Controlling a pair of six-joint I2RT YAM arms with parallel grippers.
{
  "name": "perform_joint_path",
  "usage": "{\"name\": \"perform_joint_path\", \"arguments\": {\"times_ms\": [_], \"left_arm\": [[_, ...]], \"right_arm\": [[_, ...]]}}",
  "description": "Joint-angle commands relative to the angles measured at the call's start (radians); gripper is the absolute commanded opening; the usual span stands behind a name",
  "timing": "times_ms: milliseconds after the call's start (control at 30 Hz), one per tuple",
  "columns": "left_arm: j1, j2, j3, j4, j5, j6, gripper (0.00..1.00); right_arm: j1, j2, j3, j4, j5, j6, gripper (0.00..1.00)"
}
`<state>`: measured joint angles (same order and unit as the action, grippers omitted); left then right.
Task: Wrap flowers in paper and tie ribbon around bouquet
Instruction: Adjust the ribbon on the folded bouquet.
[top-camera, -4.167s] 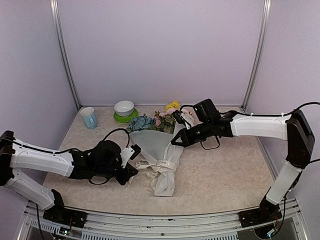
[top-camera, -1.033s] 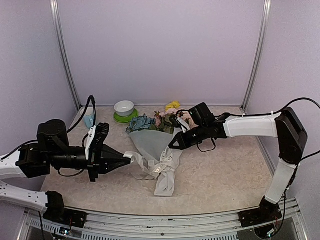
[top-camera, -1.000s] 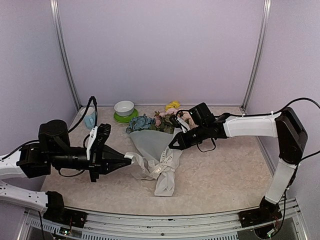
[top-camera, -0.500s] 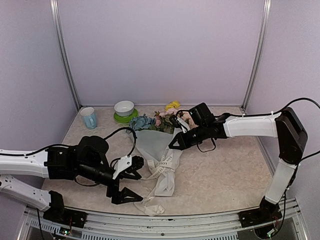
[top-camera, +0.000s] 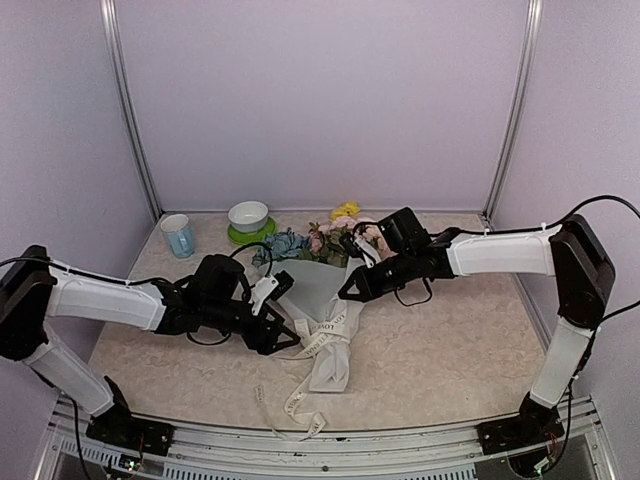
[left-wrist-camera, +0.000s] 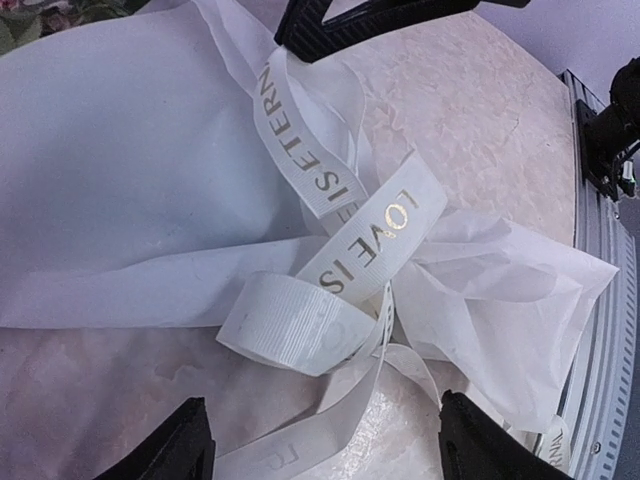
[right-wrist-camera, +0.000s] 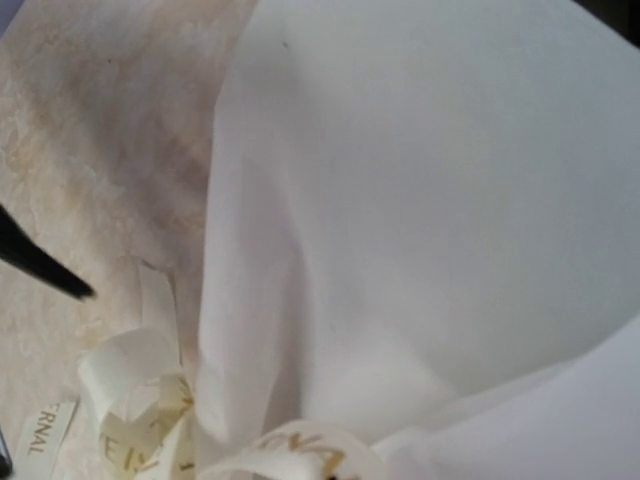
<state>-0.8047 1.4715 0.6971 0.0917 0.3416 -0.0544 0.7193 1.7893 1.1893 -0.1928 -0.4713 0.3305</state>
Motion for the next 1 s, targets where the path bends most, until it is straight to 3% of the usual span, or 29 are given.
{"name": "perform_joint_path", "arguments": {"times_ms": [0,67,233,433,967], "left_arm": [[-0.002,0.073,0.059,0.121,0.091,-0.013,0.77],[-0.001,0.11,0.071,0.146,0.087,-0.021,0.74],[0.016,0.162,0.083,0.194,0.091,-0.046,0.56],[0.019,0.177,0.086,0.206,0.136,-0.039,0.02],[0.086,-0.011,-0.026,0.164,0.018,-0.026,0.0]], "right_arm": [[0.014,-0.037,-0.02,0.011,0.009,-0.002,0.0],[0.014,-0.035,-0.022,0.014,0.01,-0.002,0.0],[0.014,-0.031,-0.023,0.012,0.007,-0.003,0.0],[0.014,-0.033,-0.023,0.005,0.012,-0.005,0.0],[0.012,-0.088,0.001,-0.07,0.081,-0.047,0.0]]}}
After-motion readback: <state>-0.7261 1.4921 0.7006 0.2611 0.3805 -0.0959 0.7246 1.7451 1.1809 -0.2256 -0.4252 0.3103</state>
